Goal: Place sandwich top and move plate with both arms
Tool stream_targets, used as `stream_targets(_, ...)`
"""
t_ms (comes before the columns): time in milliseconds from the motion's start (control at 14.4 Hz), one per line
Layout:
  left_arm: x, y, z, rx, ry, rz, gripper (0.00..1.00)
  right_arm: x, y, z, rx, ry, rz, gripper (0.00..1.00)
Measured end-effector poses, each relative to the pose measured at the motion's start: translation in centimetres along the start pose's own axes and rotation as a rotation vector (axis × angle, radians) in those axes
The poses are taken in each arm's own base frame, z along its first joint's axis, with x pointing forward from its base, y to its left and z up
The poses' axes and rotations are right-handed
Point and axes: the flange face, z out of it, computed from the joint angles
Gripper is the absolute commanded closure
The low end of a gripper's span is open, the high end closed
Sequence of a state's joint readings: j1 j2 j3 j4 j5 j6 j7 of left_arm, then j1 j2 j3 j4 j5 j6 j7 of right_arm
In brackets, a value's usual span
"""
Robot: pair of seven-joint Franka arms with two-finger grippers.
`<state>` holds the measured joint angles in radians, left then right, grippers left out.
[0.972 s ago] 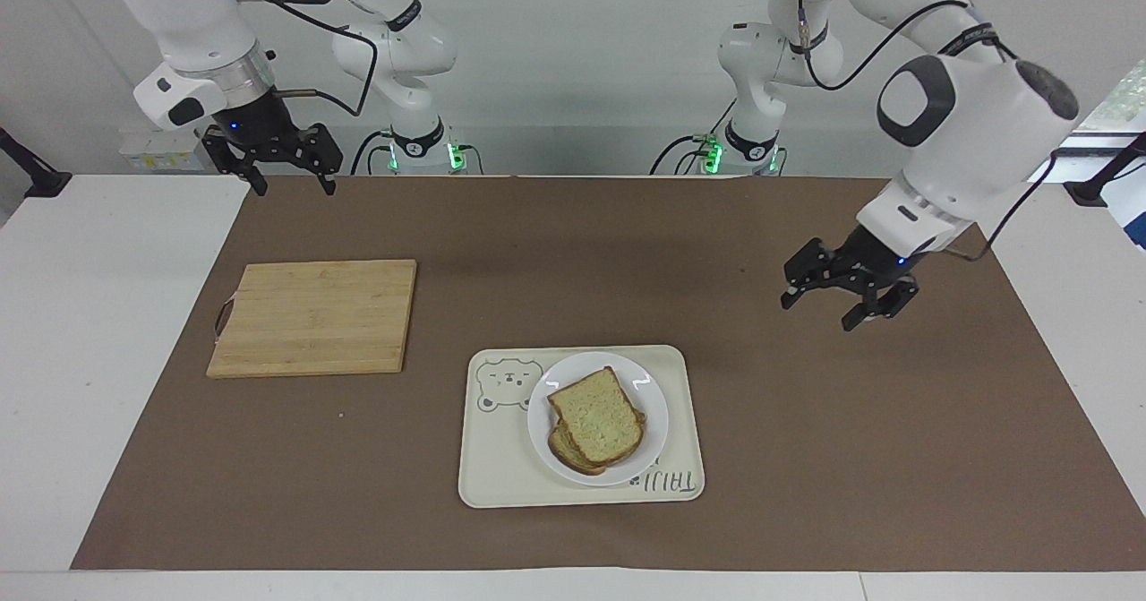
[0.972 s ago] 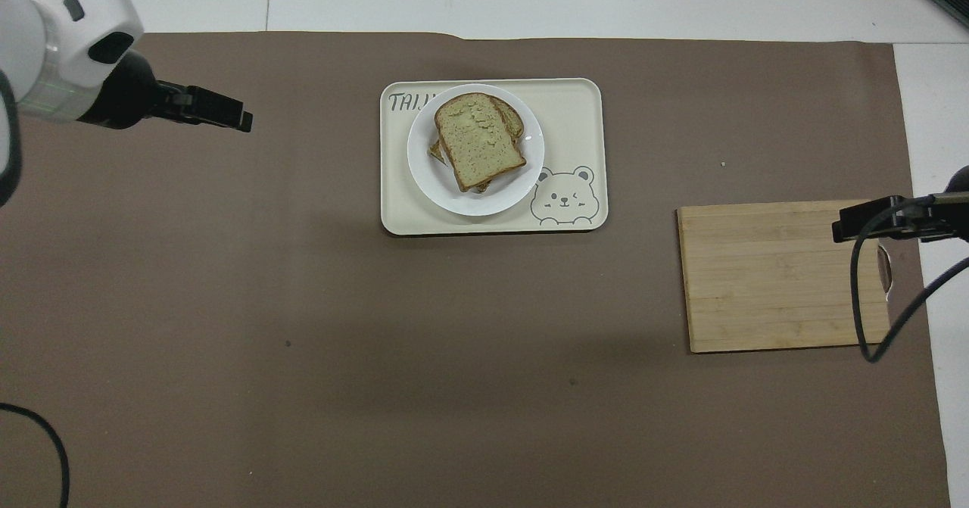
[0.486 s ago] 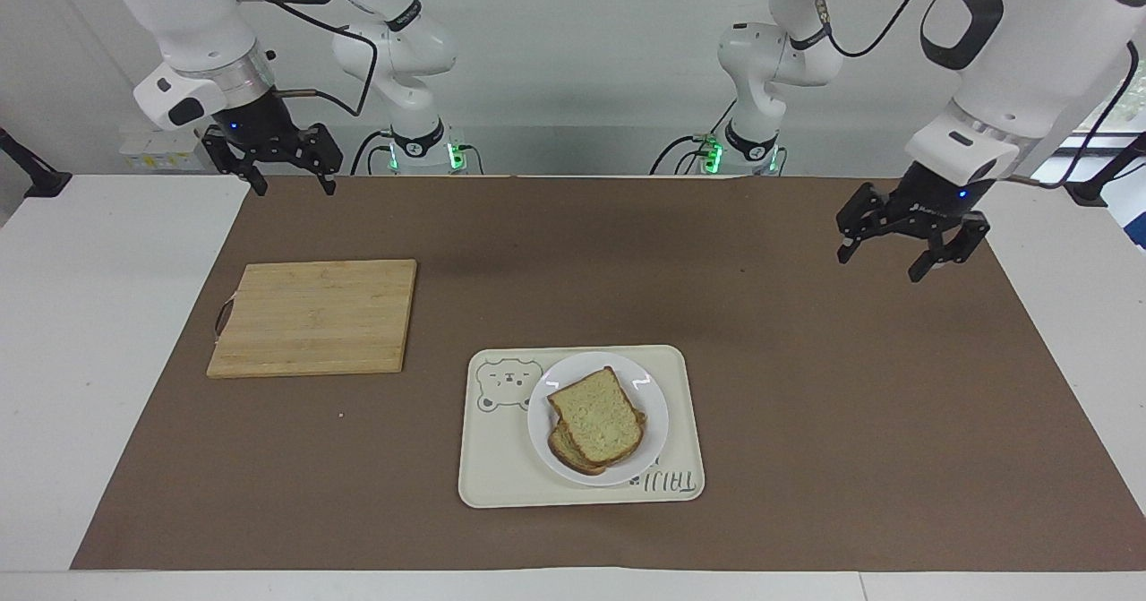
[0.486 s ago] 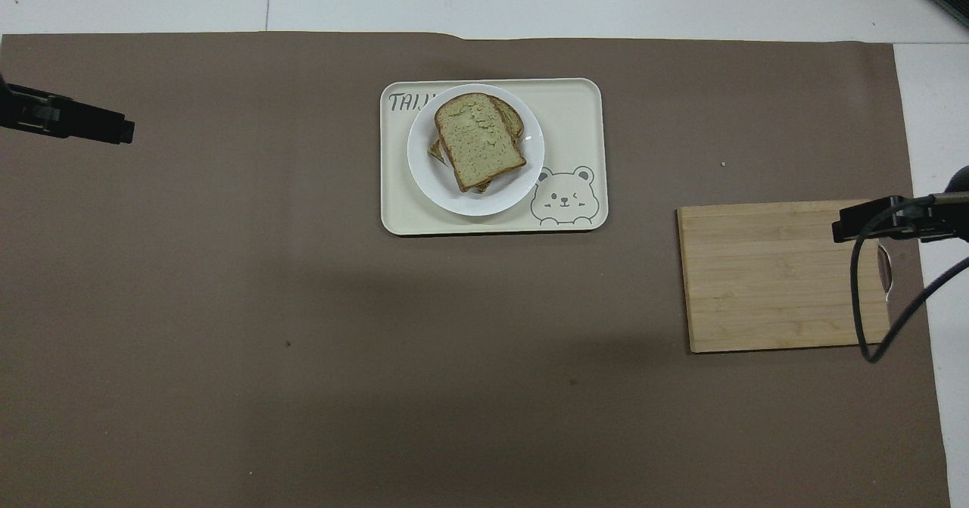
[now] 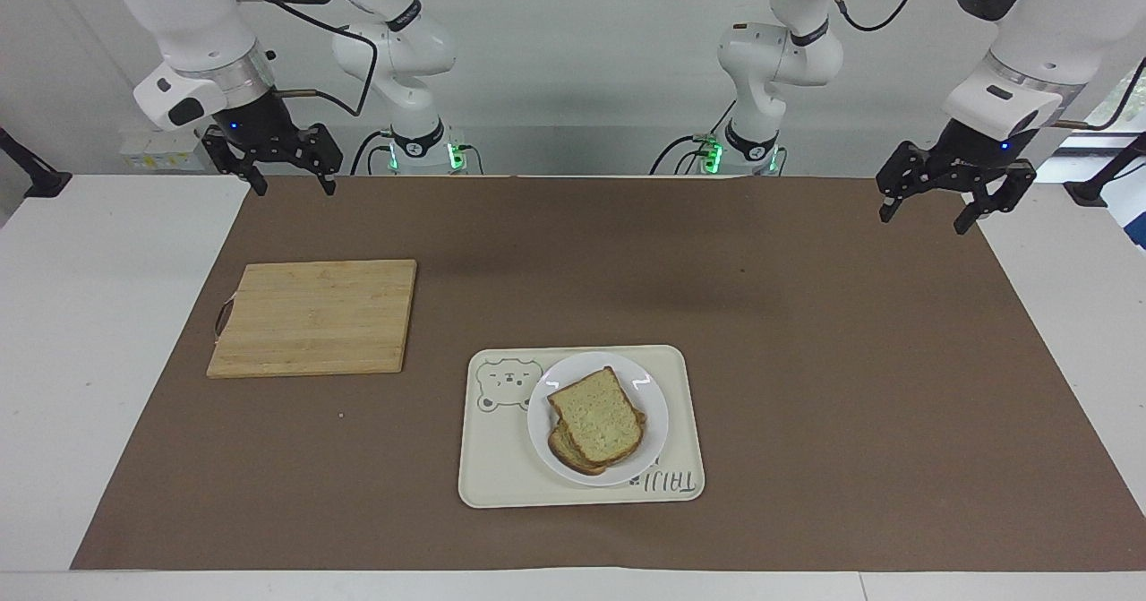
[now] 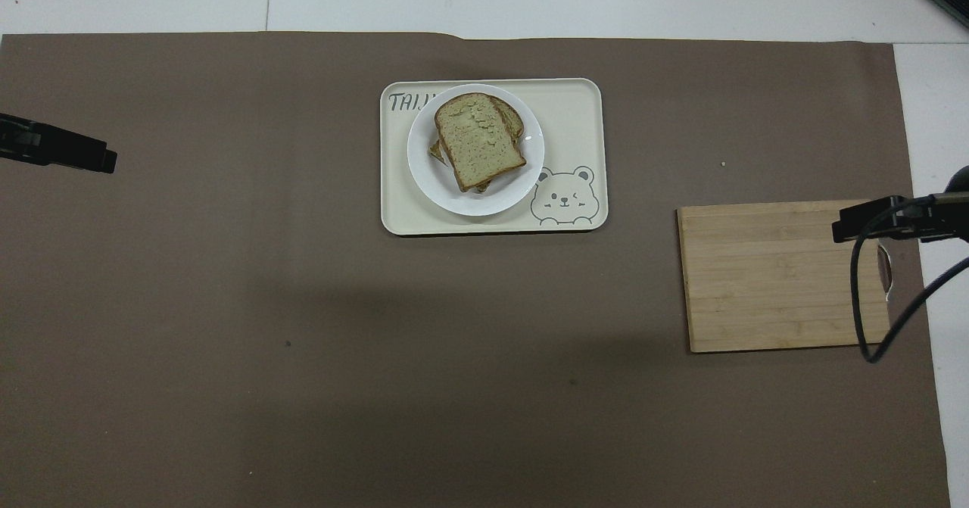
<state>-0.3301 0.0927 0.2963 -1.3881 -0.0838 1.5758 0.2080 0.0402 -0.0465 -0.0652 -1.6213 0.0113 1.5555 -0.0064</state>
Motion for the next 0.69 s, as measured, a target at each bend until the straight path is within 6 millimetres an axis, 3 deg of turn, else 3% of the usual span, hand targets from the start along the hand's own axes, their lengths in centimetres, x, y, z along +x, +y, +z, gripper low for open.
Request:
stream_targets(347, -3.8, -2.2, -2.9, -0.009, -0.016, -0.034, 0.0, 0.0, 0.0, 0.0, 0.0, 0.0, 0.0, 0.0)
stream_targets(694, -4.7, 0.0, -4.0, 0.039, -0.036, 0.004, 0.0, 0.0, 0.0, 0.0, 0.0, 0.0, 0.0, 0.0)
